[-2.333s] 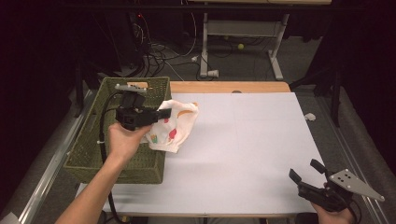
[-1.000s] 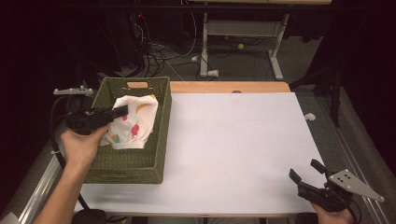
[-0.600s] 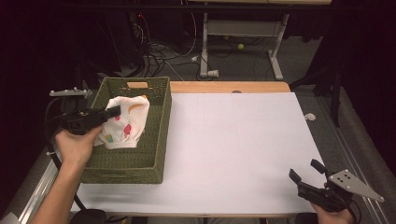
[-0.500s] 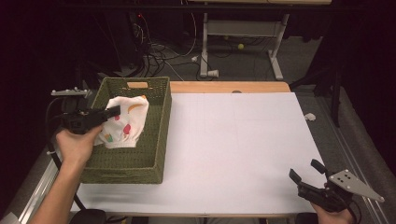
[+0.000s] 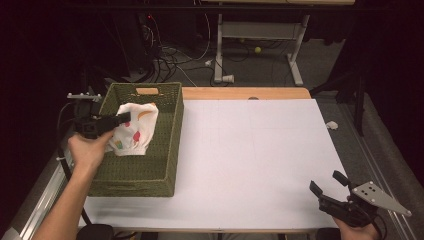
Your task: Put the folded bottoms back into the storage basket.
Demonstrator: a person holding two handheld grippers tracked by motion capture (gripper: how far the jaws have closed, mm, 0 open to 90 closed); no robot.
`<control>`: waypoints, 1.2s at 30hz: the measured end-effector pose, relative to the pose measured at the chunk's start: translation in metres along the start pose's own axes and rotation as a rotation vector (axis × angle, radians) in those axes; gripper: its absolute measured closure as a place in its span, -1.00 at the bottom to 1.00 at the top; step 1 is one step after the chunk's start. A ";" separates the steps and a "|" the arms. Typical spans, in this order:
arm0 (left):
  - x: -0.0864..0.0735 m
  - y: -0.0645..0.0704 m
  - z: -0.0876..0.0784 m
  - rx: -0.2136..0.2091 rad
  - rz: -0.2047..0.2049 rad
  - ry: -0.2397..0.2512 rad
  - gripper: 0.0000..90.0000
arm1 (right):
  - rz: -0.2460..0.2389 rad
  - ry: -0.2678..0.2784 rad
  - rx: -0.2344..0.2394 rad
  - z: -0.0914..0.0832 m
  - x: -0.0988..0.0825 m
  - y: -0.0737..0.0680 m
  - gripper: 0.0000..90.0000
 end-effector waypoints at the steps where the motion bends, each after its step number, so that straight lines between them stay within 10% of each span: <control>1: 0.000 -0.001 0.003 0.002 -0.001 -0.005 0.66 | 0.000 0.000 0.000 0.000 0.000 0.000 -0.61; 36: -0.032 -0.057 0.089 0.133 -0.125 -0.170 0.65 | 0.009 -0.004 0.001 0.000 0.000 0.001 -0.61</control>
Point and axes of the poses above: each handheld gripper's, and its own axes: z roughly forward along the jaws, x roughly out of its top, y roughly to its right, the point moved 9 cm from there along z, roughly forward along the jaws, and after that the axes turned 13 degrees about y, right-handed, at the moved point
